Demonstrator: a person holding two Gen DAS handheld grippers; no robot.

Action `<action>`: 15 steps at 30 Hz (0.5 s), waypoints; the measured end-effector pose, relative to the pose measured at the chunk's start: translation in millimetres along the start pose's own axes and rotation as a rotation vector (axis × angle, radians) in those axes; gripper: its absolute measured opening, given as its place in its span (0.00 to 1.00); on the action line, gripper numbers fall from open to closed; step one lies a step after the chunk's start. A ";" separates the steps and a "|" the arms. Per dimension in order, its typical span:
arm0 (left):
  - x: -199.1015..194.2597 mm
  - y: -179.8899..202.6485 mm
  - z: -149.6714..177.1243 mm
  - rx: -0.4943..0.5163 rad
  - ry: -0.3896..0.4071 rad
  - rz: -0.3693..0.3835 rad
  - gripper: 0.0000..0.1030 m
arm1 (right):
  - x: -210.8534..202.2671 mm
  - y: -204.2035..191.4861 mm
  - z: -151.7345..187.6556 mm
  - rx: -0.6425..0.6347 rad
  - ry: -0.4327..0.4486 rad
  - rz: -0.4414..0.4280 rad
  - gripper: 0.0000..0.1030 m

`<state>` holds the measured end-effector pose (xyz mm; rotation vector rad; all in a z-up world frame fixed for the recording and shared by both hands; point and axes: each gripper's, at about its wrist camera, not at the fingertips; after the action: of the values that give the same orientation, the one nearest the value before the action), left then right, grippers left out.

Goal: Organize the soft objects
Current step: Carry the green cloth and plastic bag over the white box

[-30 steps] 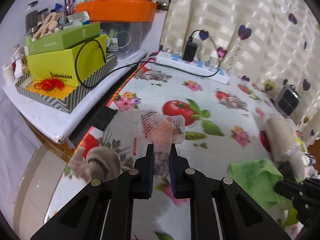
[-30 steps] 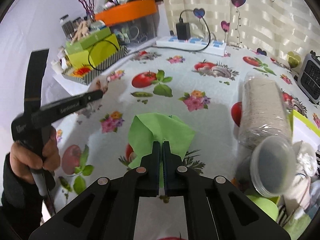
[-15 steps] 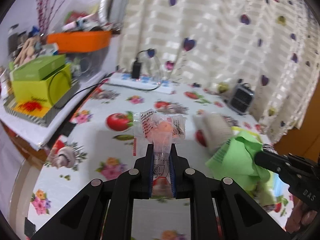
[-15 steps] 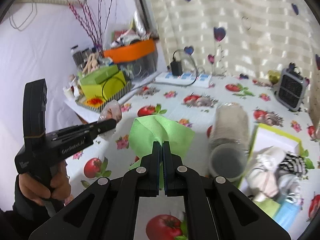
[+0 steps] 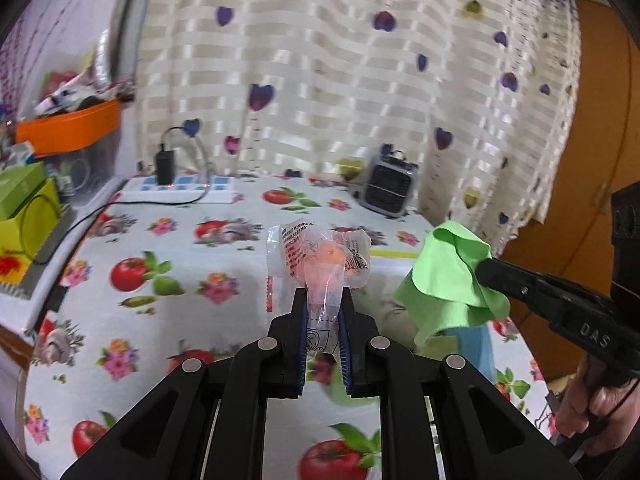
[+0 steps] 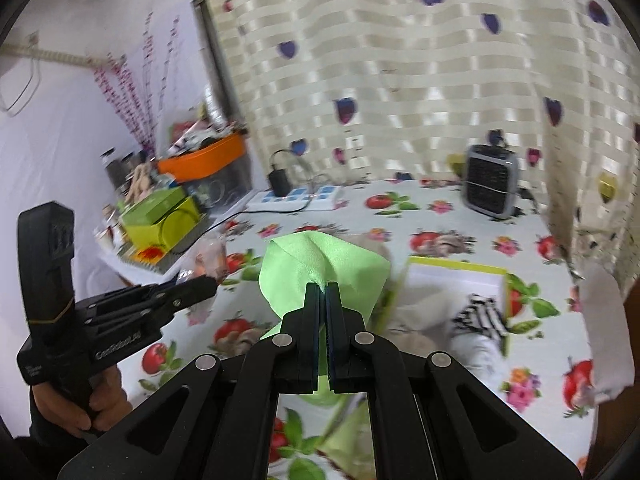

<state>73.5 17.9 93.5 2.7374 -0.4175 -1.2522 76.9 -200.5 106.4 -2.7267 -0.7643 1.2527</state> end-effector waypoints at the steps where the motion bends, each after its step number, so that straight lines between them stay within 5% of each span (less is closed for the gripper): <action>1: 2.7 5.9 -1.0 0.011 -0.004 0.010 0.12 | -2.4 5.1 0.4 0.011 0.003 0.006 0.02; 15: 40.3 57.3 -1.4 0.103 -0.081 0.095 0.12 | 6.4 58.1 4.9 0.108 -0.022 0.044 0.02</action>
<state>87.9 -48.6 76.8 2.7205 -0.6289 -1.3567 101.0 -249.4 84.6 -2.6621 -0.6217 1.2940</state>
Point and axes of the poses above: each gripper's, at about its wrist camera, not at the fingertips, and x roughly the way its jaws point, y to its right, z to its underside, and after that the axes turned 13 degrees about -y, right-handed
